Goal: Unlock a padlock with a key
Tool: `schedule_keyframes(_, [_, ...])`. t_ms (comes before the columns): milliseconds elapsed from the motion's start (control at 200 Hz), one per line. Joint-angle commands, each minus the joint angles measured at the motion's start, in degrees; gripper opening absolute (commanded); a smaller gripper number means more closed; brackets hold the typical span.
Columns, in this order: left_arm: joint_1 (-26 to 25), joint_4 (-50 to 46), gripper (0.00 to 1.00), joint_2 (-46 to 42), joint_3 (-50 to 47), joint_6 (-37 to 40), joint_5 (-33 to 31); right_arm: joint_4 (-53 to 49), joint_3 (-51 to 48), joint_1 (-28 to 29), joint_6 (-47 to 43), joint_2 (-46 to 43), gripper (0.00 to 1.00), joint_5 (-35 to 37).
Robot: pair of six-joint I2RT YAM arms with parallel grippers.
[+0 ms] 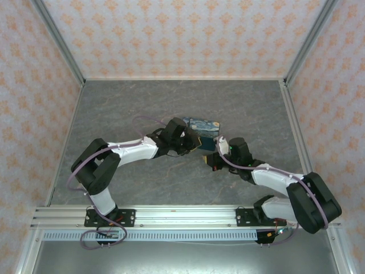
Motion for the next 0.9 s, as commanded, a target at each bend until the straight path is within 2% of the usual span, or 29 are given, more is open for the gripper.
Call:
schedule_keyframes(0, [0.6,-0.7,0.07,-2.6,2.2,-0.1,1.2,5.1,0.8,-0.9,-1.4,-0.1,0.0,-1.6])
schedule_keyframes(891, [0.8,-1.6,0.06,-3.0,2.6,0.1,1.5,8.6,3.5,-2.9,-2.0,2.4,0.0,-4.7])
